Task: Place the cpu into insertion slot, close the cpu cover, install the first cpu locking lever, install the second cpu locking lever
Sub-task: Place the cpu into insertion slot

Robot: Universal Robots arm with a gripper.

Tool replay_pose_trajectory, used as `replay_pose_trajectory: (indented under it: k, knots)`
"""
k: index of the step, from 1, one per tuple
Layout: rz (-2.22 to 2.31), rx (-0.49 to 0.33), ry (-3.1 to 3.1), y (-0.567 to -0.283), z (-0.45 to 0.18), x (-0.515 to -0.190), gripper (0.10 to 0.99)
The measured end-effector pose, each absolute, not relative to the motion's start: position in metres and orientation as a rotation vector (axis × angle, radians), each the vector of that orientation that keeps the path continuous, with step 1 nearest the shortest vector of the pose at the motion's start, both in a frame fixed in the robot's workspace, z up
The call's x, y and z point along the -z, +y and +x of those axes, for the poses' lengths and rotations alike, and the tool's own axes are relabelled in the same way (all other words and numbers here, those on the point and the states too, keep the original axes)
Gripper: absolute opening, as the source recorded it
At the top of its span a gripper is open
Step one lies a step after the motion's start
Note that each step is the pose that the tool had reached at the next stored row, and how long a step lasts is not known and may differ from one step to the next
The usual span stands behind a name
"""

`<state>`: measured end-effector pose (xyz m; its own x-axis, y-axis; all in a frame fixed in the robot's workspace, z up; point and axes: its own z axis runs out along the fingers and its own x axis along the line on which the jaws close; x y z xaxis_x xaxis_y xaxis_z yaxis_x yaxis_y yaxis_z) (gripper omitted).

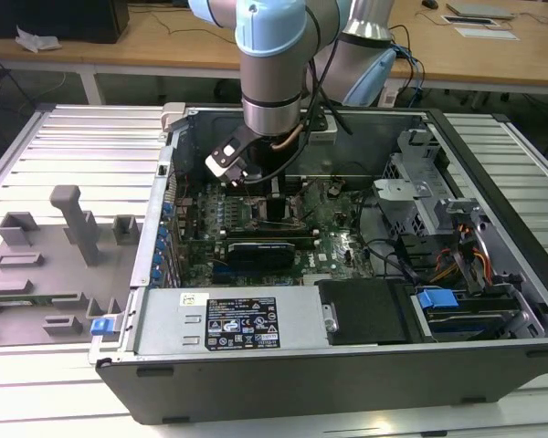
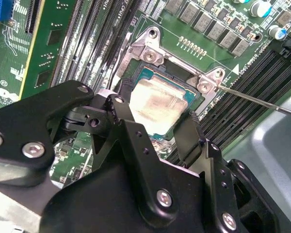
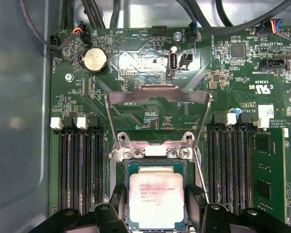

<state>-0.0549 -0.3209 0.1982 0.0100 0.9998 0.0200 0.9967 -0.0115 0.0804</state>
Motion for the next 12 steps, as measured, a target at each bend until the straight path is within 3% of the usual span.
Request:
replay_pose_trajectory:
  k: [12]
  knots:
    - [2.200,-0.108,2.176,-0.320,-0.055,-0.209,0.616]
